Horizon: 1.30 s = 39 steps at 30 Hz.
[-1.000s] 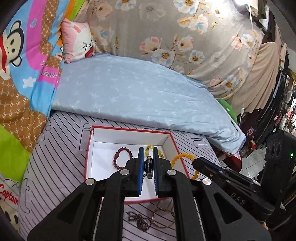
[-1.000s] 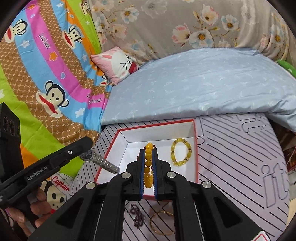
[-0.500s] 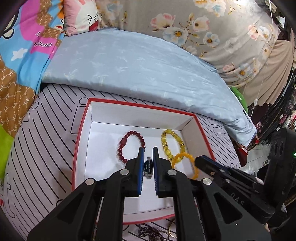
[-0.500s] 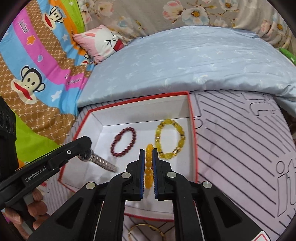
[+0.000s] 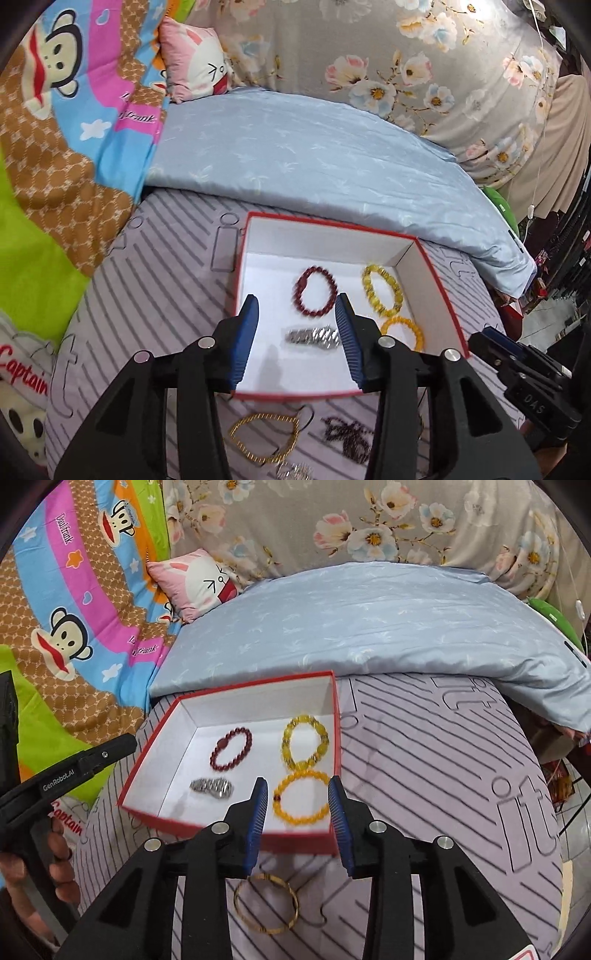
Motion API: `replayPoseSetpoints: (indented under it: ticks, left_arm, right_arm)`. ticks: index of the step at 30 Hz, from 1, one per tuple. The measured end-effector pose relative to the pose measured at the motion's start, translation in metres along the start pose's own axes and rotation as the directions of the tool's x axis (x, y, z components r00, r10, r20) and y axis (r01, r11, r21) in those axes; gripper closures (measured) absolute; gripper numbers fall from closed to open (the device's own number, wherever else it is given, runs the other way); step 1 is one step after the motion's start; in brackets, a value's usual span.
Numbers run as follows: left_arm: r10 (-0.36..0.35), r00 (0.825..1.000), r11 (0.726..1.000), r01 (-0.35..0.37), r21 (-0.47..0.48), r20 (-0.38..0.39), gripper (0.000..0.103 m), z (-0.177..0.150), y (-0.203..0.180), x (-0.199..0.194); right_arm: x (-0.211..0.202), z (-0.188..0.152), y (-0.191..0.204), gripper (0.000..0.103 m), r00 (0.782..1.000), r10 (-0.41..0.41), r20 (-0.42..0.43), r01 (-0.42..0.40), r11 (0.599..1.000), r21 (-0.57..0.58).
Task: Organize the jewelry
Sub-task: 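Lower the watch and orange bracelet into the red box while opening both grippers, then grasp the dark purple bead necklace with the left gripper while the right gripper grasps the dark bead bracelet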
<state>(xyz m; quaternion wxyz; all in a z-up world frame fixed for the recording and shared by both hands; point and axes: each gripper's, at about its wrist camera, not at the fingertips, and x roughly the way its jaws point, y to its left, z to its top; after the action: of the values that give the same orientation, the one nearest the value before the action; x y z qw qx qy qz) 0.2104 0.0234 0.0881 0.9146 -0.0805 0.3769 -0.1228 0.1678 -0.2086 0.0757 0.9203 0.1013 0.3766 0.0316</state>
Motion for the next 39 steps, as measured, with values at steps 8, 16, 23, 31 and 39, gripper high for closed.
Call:
replayPoseSetpoints:
  ticks: [8,16,23,31,39]
  left_arm:
    - [0.029,0.999,0.999,-0.030,-0.022,-0.046,0.061,-0.051,0.007,-0.024]
    - [0.065,0.994,0.998,-0.065,0.003,-0.083,0.061,-0.101,0.000,-0.042]
    - [0.085,0.989,0.996,-0.083,0.023,-0.124,0.061,-0.134,-0.006,-0.046]
    - [0.101,0.984,0.995,-0.099,0.022,-0.149,0.061,-0.151,-0.004,-0.046]
    - [0.112,0.981,0.994,-0.109,0.029,-0.159,0.061,-0.155,-0.004,-0.043]
  right_arm:
    - [-0.033,-0.050,0.004,0.069,0.999,0.005,-0.040,-0.006,1.000,-0.016]
    - [-0.051,-0.105,0.016,0.069,0.994,0.016,-0.111,-0.021,0.999,-0.038]
    - [-0.051,-0.136,0.024,0.069,0.986,0.039,-0.162,-0.045,0.998,-0.037]
    - [-0.038,-0.144,0.034,0.069,0.980,0.053,-0.192,-0.063,0.997,-0.050]
    - [-0.021,-0.146,0.040,0.072,0.975,0.047,-0.218,-0.062,0.996,-0.064]
